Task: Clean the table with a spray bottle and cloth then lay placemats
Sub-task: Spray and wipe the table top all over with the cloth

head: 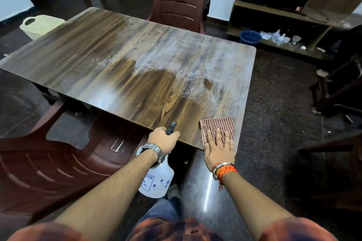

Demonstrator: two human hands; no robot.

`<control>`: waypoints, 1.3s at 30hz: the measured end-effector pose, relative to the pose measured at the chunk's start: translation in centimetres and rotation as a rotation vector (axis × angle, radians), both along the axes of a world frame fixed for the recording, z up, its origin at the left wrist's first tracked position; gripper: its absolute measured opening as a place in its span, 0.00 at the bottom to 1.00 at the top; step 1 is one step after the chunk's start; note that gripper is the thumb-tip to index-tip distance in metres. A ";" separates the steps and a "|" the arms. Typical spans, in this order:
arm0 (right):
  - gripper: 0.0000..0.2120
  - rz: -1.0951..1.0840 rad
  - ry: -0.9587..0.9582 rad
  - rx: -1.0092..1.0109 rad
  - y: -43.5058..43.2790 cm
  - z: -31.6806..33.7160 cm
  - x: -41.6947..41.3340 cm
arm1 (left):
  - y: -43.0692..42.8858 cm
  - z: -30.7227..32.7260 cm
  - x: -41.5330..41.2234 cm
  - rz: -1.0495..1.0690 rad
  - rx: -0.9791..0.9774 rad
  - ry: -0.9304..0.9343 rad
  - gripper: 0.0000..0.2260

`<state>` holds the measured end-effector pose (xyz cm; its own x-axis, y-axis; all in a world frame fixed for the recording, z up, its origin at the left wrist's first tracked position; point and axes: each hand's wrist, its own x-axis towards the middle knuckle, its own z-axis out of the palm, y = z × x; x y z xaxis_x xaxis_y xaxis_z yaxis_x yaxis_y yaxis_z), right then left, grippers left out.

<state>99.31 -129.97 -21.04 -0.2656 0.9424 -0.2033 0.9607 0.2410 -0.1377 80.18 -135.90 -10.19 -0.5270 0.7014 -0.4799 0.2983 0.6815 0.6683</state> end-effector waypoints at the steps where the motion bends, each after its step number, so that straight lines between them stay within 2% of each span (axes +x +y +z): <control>1: 0.31 0.021 0.005 0.007 0.4 -0.1 0.0 | 0.9 -0.1 0.0 -0.004 0.001 0.004 0.14; 4: 0.33 0.074 0.027 -0.001 2.2 -0.1 -0.1 | 3.8 -0.2 -0.2 -0.033 0.000 0.010 0.14; 15: 0.28 0.267 0.109 -0.031 6.6 0.5 0.1 | 13.4 -0.4 0.3 -0.028 -0.013 -0.041 0.12; 19: 0.28 0.415 0.055 -0.035 10.7 0.3 0.5 | 14.7 -0.2 0.5 -0.025 -0.038 -0.047 0.16; 22: 0.28 0.468 0.030 -0.033 14.3 0.2 0.7 | 15.4 -0.2 0.9 0.000 -0.048 -0.033 0.16; 32: 0.30 0.720 0.096 -0.043 21.8 -0.2 1.4 | 18.1 -0.7 5.0 0.334 -0.066 -0.021 0.14; 39: 0.29 0.671 0.123 -0.009 25.6 -1.1 1.6 | 17.9 -0.1 10.3 0.495 -0.209 0.025 0.17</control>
